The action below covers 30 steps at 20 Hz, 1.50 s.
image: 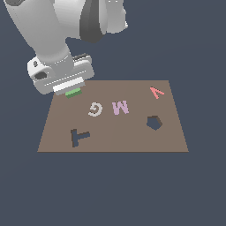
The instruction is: Insert a designated object into the corresponding slot on a board.
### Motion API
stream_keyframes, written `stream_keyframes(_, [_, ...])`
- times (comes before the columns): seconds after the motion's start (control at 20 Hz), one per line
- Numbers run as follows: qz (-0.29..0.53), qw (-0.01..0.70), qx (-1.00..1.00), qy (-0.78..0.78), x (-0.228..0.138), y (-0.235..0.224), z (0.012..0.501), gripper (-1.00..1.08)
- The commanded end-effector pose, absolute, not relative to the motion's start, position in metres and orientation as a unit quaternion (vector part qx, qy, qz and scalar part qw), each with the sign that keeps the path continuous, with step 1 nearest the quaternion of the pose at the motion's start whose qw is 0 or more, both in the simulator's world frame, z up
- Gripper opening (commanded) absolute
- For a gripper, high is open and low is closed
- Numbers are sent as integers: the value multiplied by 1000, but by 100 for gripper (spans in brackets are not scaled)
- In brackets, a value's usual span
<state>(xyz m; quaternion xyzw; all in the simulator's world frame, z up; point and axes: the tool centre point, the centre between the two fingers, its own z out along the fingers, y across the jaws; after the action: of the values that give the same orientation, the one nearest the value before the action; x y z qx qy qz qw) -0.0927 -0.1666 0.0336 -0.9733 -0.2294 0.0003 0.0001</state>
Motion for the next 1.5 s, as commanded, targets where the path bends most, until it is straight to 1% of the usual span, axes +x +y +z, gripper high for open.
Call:
stream_keyframes(0.0, [0, 0, -976, -216, -91, -163, 34, -100])
stream_keyframes(0.7, [0, 0, -998, -64, -71, -129, 35, -100])
stream_keyframes(1.45, [0, 0, -981, 195, -16, -89, 37, -100])
